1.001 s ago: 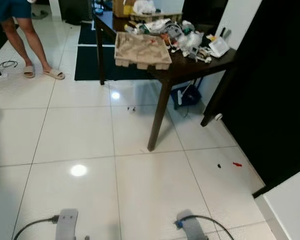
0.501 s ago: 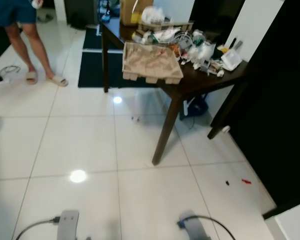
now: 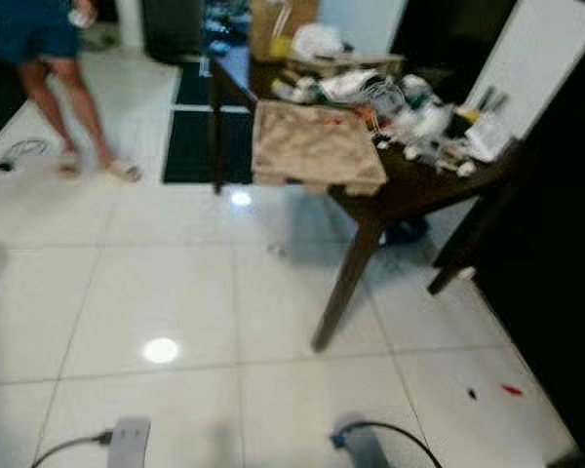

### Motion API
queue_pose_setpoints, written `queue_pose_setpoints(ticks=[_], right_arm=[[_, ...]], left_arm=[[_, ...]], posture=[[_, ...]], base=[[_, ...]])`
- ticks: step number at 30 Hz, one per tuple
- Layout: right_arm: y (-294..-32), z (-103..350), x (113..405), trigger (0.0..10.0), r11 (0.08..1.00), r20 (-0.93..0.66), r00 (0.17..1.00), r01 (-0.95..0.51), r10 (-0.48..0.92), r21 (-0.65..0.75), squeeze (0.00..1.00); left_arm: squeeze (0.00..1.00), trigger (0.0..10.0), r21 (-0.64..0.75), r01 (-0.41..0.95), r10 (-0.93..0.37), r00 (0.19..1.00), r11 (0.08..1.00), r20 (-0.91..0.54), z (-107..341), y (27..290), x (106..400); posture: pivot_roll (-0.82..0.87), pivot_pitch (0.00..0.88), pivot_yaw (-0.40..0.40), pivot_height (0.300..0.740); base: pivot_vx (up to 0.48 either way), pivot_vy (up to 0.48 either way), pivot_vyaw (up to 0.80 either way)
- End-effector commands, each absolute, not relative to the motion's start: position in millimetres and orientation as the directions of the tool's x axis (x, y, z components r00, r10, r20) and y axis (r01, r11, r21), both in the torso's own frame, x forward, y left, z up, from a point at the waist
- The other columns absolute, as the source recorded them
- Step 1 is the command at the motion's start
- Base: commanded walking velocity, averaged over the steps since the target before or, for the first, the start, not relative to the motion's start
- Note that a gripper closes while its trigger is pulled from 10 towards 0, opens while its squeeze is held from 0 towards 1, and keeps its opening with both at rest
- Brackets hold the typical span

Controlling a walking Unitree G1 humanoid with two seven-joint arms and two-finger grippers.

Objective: Picking trash to rubbish bin

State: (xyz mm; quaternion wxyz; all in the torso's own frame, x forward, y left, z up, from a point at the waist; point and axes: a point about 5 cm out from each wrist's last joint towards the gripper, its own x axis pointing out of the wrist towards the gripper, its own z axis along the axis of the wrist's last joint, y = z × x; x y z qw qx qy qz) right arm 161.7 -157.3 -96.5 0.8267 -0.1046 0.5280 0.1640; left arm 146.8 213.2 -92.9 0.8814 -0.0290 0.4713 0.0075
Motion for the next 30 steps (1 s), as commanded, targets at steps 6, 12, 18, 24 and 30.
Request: queue_pose_setpoints(ticks=[6,12,18,24,30], right_arm=[[-184,-100,148,10.0,0.935,-0.925,0.364,-0.352,0.11,-0.027,0.0],[-180,-99,151,10.0,0.94,-0.917,0.385,-0.339,0.102,-0.038,0.0],[-174,-94,165,10.0,0.949,-0.898,0.431,-0.311,0.091,-0.053,0.0],[-185,-79,197,10.0,0.957,-0.858,0.513,-0.255,0.016,-0.135,0.0],[-221,-61,218,10.0,0.909,-0.803,0.561,-0.196,-0.203,-0.367,0.0]], left_arm=[[0.0,10.0,-0.054,-0.04,-0.025,0.53,0.998,-0.848,-98,207,137],[0.0,10.0,-0.056,-0.036,-0.028,0.529,0.998,-0.848,-98,205,138],[0.0,10.0,-0.062,-0.037,-0.033,0.533,0.997,-0.846,-98,203,139],[0.0,10.0,-0.073,-0.058,-0.031,0.531,0.996,-0.847,-98,200,139],[0.0,10.0,-0.074,-0.062,-0.029,0.541,0.995,-0.84,-98,200,140]], posture=[[0.15,0.059,-0.058,0.74],[0.15,0.059,-0.061,0.74],[0.15,0.057,-0.07,0.74],[0.16,0.059,-0.073,0.74],[0.16,0.063,-0.074,0.74]], base=[[0.364,0.0,-0.21],[0.355,0.0,0.0],[0.354,0.0,0.0],[0.29,0.0,-0.67],[0.0,0.0,-0.79]])
